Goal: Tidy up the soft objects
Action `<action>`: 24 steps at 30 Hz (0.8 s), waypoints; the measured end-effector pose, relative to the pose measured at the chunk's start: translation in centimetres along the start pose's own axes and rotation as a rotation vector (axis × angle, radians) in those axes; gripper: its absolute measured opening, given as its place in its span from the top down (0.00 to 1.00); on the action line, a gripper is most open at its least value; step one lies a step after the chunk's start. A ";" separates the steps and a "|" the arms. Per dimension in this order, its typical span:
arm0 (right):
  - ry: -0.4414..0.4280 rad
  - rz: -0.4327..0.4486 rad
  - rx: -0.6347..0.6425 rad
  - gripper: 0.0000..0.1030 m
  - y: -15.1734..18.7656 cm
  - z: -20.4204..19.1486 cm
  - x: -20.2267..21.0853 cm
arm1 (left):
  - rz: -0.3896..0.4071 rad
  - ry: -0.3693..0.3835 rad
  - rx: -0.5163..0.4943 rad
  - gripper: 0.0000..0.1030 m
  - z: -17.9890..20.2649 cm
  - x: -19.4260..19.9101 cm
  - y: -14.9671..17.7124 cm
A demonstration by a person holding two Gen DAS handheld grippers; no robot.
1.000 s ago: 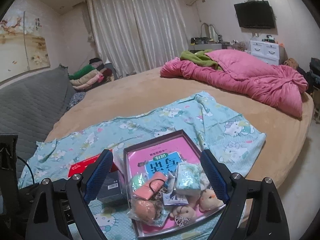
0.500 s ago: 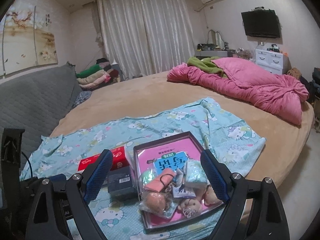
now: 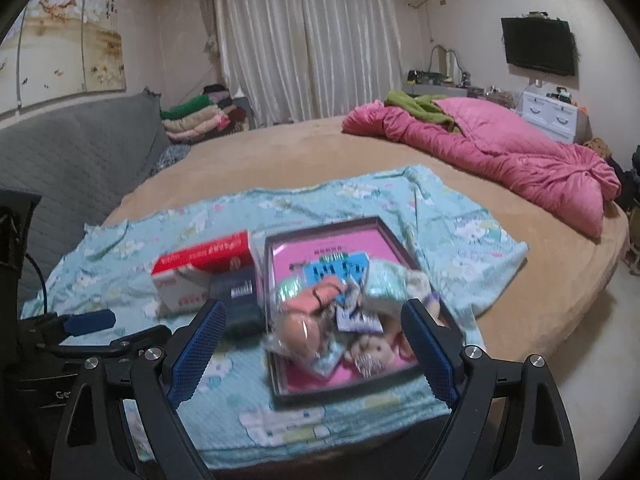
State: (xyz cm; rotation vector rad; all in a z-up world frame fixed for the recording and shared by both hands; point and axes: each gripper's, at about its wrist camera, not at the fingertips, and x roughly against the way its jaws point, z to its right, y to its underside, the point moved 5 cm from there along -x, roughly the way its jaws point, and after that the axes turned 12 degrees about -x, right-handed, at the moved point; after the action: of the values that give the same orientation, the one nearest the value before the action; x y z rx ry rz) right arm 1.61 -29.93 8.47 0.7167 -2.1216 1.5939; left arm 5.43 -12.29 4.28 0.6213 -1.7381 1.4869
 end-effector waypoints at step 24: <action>0.030 -0.120 -0.034 0.13 3.5 2.3 -1.5 | -0.057 0.007 -0.003 0.18 2.0 -1.8 2.7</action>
State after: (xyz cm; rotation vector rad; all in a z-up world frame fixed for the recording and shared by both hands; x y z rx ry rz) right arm 0.67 -31.12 4.27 0.7881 -2.0389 1.4934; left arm 3.98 -13.88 1.13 0.6581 -1.7037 1.4448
